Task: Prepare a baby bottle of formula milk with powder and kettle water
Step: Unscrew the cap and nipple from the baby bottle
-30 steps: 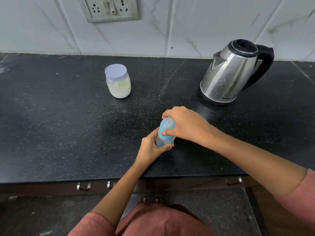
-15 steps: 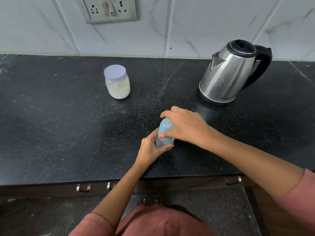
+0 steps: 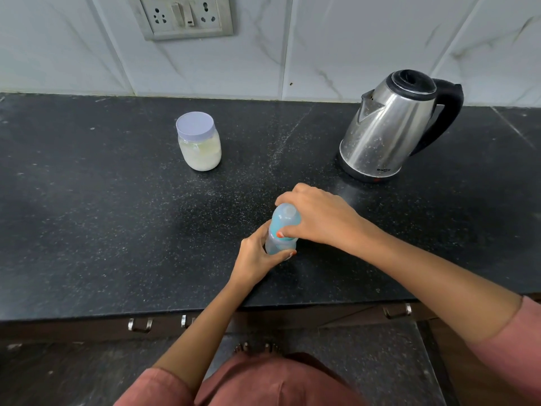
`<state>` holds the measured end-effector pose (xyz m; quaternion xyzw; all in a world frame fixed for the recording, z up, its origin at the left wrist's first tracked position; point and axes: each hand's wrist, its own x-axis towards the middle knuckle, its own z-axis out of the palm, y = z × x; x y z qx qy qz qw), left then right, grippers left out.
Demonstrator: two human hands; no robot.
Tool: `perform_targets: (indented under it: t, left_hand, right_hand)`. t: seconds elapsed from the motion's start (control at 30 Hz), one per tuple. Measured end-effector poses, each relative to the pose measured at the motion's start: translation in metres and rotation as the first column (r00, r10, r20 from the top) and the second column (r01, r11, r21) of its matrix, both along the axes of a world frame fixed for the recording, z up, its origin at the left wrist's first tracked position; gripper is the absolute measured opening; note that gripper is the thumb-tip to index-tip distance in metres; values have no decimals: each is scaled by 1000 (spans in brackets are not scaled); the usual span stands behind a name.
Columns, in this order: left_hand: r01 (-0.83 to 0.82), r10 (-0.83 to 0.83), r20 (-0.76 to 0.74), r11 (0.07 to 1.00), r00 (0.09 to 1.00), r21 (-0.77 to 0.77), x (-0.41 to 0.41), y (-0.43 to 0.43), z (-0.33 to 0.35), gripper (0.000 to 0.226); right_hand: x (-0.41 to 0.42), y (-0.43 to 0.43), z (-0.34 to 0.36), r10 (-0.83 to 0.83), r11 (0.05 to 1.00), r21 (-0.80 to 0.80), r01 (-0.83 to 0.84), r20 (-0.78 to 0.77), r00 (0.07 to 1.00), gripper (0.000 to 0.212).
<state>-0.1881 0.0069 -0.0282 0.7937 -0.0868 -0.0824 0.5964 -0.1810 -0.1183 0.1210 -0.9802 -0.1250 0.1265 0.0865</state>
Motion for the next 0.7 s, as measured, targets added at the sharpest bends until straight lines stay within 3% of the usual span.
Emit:
perform_targets:
  t: [0.27, 0.37, 0.47, 0.57, 0.7]
  left_hand:
    - [-5, 5, 17, 1000, 1000, 13, 0, 0, 1, 61]
    - [0, -1, 23, 1000, 1000, 6, 0, 1, 0, 63]
    - [-3, 3, 32, 1000, 999, 4, 0, 2, -2, 61]
    - [-12, 12, 36, 1000, 999, 5, 0, 1, -2, 61]
    - [-17, 17, 38, 1000, 999, 3, 0, 0, -2, 61]
  right_hand:
    - [9, -16, 9, -3, 969, 248, 26, -89, 996, 50]
    - [12, -37, 16, -116, 918, 371, 143, -94, 989, 48]
    - [13, -64, 12, -278, 807, 498, 317, -153, 948, 46]
    - [12, -87, -7, -404, 736, 503, 454, -214, 890, 50]
    - [10, -102, -39, -496, 738, 406, 539, -216, 841, 43]
